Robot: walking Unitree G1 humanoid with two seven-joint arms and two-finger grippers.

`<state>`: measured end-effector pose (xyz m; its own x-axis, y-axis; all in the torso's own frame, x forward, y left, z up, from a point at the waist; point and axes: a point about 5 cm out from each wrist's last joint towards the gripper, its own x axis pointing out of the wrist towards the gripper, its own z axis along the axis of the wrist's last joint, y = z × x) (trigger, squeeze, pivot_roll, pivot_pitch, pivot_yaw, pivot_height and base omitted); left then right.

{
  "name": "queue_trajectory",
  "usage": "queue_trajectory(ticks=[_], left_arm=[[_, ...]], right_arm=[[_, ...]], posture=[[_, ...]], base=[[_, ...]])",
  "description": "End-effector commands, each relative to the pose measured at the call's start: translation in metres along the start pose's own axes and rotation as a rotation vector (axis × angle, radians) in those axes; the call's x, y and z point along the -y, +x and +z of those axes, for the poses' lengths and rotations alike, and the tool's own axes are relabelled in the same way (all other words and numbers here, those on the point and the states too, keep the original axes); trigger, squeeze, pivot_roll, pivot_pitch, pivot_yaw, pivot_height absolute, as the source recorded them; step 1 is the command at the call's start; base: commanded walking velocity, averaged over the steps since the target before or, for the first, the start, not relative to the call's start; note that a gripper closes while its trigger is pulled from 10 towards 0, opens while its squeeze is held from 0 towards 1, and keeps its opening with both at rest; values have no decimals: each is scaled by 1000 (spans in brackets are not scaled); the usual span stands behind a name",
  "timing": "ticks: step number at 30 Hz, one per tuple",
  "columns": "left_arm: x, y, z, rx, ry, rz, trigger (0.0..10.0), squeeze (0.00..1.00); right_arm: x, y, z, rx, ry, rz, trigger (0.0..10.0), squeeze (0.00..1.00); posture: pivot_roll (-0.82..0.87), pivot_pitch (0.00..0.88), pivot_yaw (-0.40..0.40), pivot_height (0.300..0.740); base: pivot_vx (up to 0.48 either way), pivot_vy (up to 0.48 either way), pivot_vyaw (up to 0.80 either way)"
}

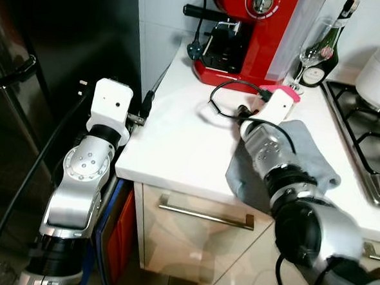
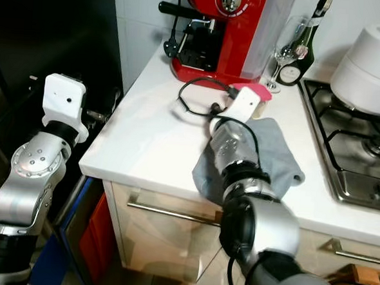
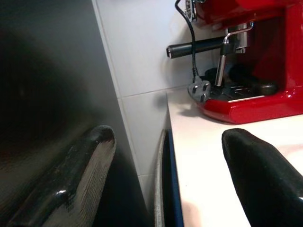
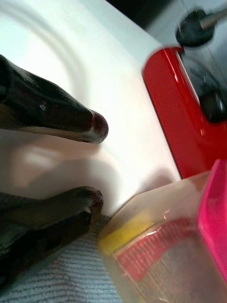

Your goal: Restocking fridge

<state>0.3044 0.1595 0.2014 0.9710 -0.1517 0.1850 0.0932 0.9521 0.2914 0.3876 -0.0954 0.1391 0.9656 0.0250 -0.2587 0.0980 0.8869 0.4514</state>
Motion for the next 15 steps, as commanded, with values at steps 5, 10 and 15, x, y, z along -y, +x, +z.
queue_trajectory(ticks=[5, 10, 15], left_arm=[[1, 4, 13, 66, -4, -10, 10000, 0], [4, 9, 14, 80, -22, -7, 10000, 0], [7, 13, 12, 82, -26, -6, 10000, 0]], right_arm=[[-14, -32, 35, 394, -283, 94, 10000, 0], [-18, -49, 60, 601, -377, 149, 10000, 0], [-12, -62, 66, 717, -480, 145, 10000, 1000]], posture=[[32, 0, -38, 740], [19, 0, -37, 740], [8, 0, -44, 740]], base=[[0, 0, 0], [0, 0, 0], [0, 0, 0]])
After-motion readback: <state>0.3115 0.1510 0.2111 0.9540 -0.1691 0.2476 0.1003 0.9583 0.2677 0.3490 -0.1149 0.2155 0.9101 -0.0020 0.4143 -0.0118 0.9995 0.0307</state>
